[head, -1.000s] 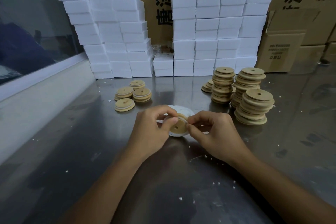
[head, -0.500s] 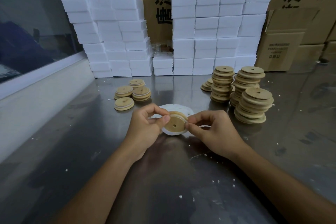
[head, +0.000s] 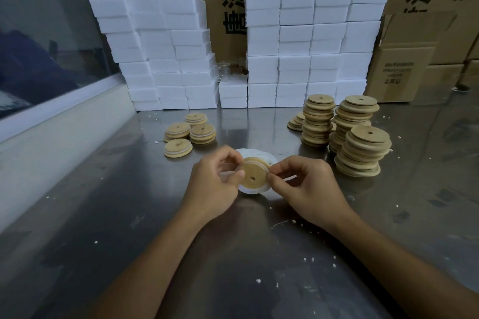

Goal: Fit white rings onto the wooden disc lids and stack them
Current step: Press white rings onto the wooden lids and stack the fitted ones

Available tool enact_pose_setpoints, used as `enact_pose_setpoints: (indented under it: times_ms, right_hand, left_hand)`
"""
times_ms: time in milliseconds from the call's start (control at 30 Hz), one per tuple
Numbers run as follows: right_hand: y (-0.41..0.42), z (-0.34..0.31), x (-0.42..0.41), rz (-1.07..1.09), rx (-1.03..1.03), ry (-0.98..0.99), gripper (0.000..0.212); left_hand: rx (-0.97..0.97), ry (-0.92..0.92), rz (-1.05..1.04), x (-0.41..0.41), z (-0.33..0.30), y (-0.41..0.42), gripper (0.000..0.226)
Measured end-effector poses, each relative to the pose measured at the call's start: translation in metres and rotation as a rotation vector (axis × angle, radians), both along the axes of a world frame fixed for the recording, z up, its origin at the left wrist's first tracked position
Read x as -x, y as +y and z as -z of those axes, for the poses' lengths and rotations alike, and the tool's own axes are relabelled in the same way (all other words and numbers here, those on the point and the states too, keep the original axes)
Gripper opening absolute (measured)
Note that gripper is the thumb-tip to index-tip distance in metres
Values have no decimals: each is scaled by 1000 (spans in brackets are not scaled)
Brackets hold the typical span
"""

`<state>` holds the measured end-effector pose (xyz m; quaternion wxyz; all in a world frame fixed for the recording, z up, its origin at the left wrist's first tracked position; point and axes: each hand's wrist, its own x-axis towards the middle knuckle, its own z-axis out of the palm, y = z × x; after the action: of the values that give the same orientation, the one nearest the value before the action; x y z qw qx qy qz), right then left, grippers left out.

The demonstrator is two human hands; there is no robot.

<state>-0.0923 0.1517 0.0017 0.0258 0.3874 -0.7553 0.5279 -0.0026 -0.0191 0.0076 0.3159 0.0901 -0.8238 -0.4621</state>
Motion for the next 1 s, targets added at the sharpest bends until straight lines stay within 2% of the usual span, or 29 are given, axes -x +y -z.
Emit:
enact_pose_setpoints:
  times_ms: [100,167,400,600,733,1000]
  right_hand:
    - [1,-2,-3,-22,-19,58,13]
    - [1,-3,-5,-45,-28,84,22]
    - [-1,-2,-3,-20,-24,54,15]
    - [-2,-6,3,-60,-8,-61,4]
    - [3,-10,6,-122,-58,-49,4]
    - [1,-4,3,-91,-29,-87,3]
  left_hand:
    - [185,62,39,0,-2,6,20]
    - [240,89,31,1,-2,6,15]
    - [-6,52,8,1,-1,5,35]
    - [-194,37,64,-2,-3,4,37]
    - [-227,14,93,-2,-4,3,41]
    - [-268,-3,100,-1,-1,-1,36]
